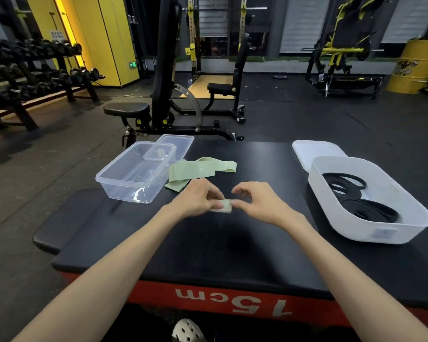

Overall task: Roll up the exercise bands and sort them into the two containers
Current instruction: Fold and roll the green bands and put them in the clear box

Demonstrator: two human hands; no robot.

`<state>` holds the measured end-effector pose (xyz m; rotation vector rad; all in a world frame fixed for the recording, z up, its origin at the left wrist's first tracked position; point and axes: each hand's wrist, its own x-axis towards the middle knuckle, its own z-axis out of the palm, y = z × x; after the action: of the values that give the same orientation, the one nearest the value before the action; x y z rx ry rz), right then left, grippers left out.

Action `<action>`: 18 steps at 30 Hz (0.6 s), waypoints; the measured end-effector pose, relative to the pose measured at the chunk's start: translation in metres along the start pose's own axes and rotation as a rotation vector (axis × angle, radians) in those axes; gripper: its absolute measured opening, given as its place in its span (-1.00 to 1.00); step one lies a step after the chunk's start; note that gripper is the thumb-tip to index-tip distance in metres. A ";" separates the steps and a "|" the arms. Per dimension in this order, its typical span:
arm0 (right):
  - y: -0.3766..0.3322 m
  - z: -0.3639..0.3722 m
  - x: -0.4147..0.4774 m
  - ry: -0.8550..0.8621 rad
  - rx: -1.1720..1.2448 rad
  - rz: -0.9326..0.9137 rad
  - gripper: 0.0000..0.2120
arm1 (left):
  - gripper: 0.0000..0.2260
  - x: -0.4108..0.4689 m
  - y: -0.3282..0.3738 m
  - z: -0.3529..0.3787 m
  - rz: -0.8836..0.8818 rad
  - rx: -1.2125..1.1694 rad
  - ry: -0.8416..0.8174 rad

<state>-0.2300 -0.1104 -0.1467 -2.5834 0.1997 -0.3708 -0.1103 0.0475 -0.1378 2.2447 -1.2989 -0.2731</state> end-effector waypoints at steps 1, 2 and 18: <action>0.000 0.006 0.006 0.006 -0.010 -0.005 -0.71 | -0.86 -0.001 -0.008 -0.008 -0.018 0.007 0.008; 0.000 0.014 0.012 0.011 -0.015 -0.005 -0.72 | -0.86 -0.002 -0.016 -0.018 -0.037 0.013 0.018; -0.031 0.091 0.114 0.025 -0.256 -0.135 -0.67 | -0.87 -0.009 -0.129 -0.148 -0.268 0.104 0.163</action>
<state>-0.0917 -0.0654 -0.1807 -2.8546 0.0867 -0.4531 0.0433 0.1574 -0.0838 2.4732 -0.9485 -0.1159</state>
